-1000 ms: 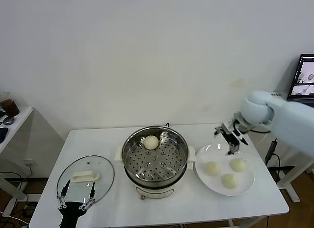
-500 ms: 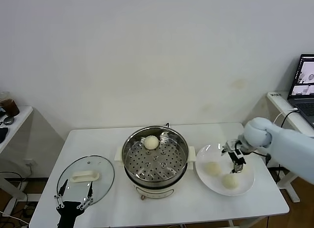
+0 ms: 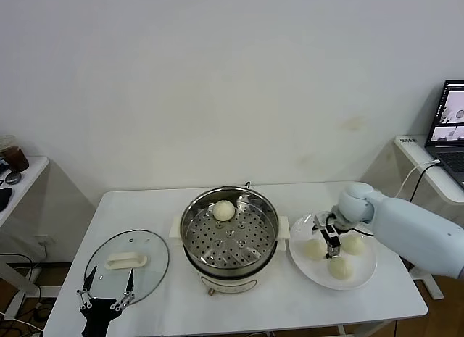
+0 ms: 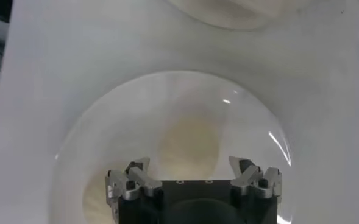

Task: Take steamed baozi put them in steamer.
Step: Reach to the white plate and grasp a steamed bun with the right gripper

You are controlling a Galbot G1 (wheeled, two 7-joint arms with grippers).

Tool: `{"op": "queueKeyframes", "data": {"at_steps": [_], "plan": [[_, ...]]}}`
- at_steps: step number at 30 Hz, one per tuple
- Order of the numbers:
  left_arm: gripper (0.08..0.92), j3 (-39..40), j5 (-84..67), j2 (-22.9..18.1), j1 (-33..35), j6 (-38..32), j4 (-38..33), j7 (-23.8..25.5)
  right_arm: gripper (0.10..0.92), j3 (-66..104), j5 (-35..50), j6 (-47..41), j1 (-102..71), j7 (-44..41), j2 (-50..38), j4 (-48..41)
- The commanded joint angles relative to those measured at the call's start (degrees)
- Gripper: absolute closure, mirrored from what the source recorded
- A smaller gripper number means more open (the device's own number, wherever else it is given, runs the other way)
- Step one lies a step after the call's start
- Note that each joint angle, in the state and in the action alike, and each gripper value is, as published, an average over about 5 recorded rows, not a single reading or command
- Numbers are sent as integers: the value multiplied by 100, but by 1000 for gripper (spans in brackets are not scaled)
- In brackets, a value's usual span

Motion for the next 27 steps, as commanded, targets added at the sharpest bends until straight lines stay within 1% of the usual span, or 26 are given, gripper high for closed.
{"op": "queueKeyframes", "data": {"at_steps": [1, 3, 6, 13, 16, 22, 27], "plan": [[177, 3, 0, -2, -2, -4, 4, -3, 204, 72, -167, -4, -114, 35, 259, -198], [177, 1, -1, -8, -11, -8, 16, -7, 214, 86, -224, -14, -134, 46, 287, -235], [177, 0, -4, -15, -15, -11, 27, -11, 250, 99, -268, -25, -161, 25, 304, -263], [177, -6, -8, -17, -6, -14, 26, -15, 420, 97, -216, -23, -145, -91, 245, -211], [177, -5, -8, -21, -7, -12, 23, -17, 460, 106, -203, -26, -130, -114, 229, -167], [177, 8, -9, -34, -22, -4, 8, -14, 495, 100, -67, -58, 49, -166, 81, 67], [177, 31, -24, -20, -42, 2, -7, -8, 499, 28, 300, -90, 650, -213, -385, 426]]}}
